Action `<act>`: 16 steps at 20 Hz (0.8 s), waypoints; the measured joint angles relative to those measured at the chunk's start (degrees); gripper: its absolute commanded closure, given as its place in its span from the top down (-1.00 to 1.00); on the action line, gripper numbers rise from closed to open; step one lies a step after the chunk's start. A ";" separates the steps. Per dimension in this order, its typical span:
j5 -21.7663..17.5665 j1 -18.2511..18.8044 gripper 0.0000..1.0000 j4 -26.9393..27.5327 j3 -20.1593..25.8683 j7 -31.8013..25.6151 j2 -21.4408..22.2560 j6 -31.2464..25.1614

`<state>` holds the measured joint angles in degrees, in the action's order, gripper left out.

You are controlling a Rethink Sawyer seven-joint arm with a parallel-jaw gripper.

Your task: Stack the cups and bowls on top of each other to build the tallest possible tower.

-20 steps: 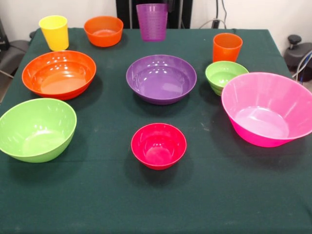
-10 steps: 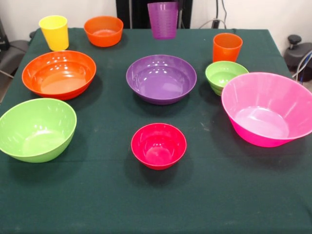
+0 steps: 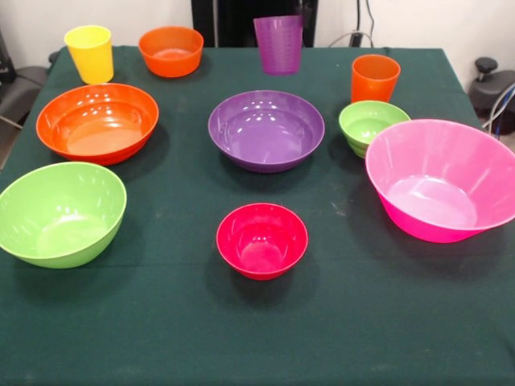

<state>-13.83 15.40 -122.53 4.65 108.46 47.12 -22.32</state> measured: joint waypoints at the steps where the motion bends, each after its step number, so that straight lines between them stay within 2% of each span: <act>1: 0.02 -0.22 -1.00 0.02 -0.16 0.00 -0.45 0.13; 8: 0.47 -1.85 -1.00 0.21 -0.97 0.00 -3.59 0.20; 16: 0.72 -2.13 -1.00 0.23 -1.36 0.00 -4.70 0.20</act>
<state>-13.11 13.27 -122.29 3.29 108.46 42.42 -22.12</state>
